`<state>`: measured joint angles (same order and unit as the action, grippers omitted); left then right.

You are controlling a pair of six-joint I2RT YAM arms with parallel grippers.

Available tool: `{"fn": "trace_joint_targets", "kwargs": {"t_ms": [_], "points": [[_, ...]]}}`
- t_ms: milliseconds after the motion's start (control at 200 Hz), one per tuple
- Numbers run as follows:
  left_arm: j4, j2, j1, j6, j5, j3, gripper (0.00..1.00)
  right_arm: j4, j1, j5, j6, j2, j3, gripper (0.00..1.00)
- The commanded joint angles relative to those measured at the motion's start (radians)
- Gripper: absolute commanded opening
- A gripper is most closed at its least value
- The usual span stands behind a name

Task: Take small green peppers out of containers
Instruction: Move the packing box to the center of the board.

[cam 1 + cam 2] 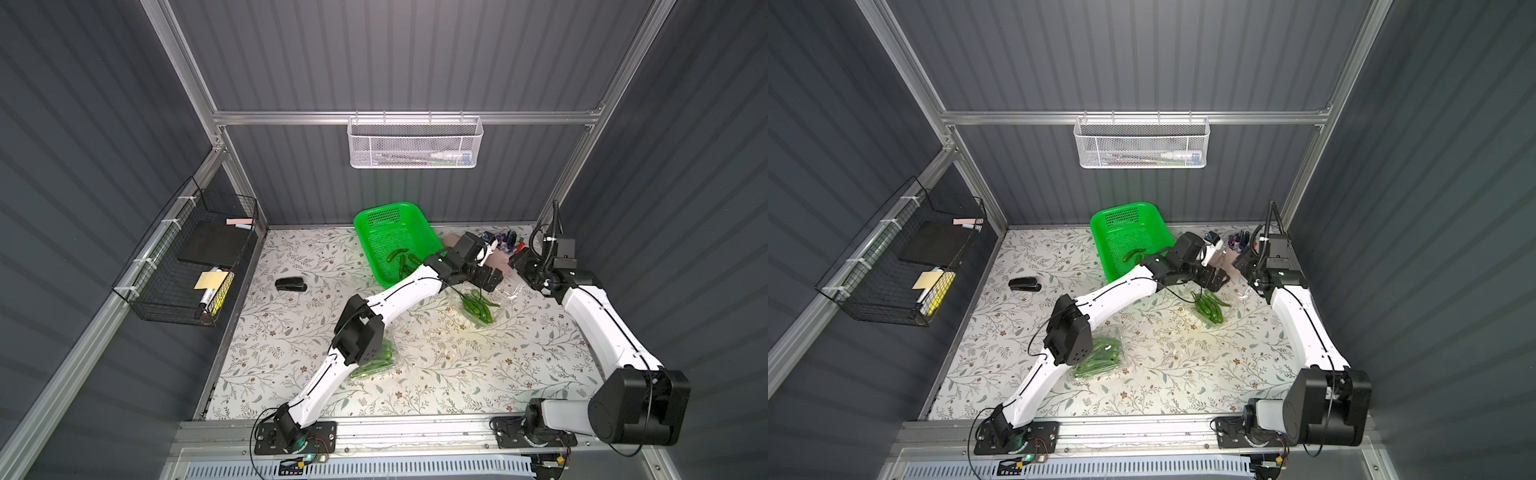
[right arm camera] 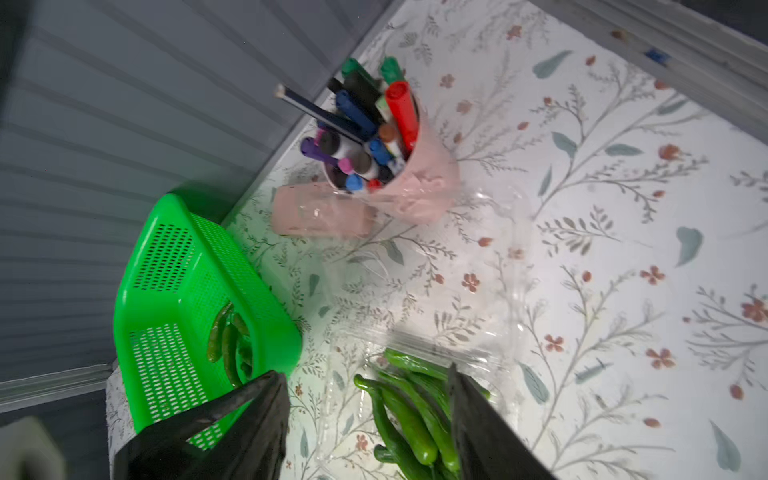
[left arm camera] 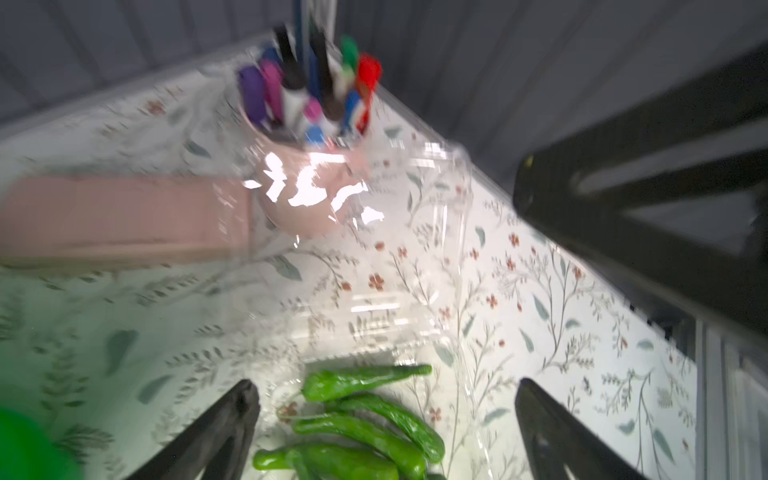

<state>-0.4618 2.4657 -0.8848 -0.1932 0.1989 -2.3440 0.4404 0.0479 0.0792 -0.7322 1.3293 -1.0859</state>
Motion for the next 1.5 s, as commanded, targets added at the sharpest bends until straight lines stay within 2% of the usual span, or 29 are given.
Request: {"fn": "trace_joint_targets", "kwargs": {"t_ms": [0,185,375,525,660,690,886,1036,1156,1241,1396,1496], "points": [[-0.120,0.034,0.012,0.052,0.017,-0.032,0.98,0.070,0.004,0.071,0.020,-0.013,0.013,0.62],[-0.137,0.086,0.011,0.019,-0.034,-0.052,0.98,0.150,0.007,0.147,0.056,0.025,-0.006,0.60],[-0.177,0.143,0.011,-0.040,-0.048,-0.107,0.97,0.150,0.007,0.187,0.079,0.025,0.002,0.60],[-0.251,0.178,0.011,-0.048,-0.065,-0.154,0.92,0.159,0.007,0.205,0.091,0.025,-0.008,0.59],[-0.286,0.171,0.012,-0.056,-0.069,-0.156,0.89,0.156,0.006,0.225,0.095,0.033,-0.008,0.59],[-0.290,0.167,0.012,-0.057,-0.069,-0.151,0.89,0.160,0.004,0.266,0.098,0.035,-0.007,0.59],[-0.339,0.151,0.012,-0.061,-0.093,-0.139,0.89,0.161,0.000,0.282,0.099,0.035,0.022,0.58],[-0.365,0.115,0.011,-0.054,-0.172,-0.100,0.88,0.165,-0.025,0.294,0.107,0.037,0.028,0.56],[-0.265,0.025,0.011,-0.041,-0.191,0.001,0.88,0.184,-0.057,0.306,0.123,0.049,0.033,0.55],[-0.176,-0.063,0.013,-0.066,-0.159,0.076,0.90,0.186,-0.079,0.307,0.126,0.056,0.048,0.54],[-0.042,-0.154,0.018,-0.069,-0.124,0.122,0.91,0.174,-0.119,0.305,0.125,0.089,0.057,0.54],[0.054,-0.224,0.027,-0.091,-0.124,0.206,0.92,0.177,-0.155,0.304,0.145,0.134,0.040,0.54]]}}
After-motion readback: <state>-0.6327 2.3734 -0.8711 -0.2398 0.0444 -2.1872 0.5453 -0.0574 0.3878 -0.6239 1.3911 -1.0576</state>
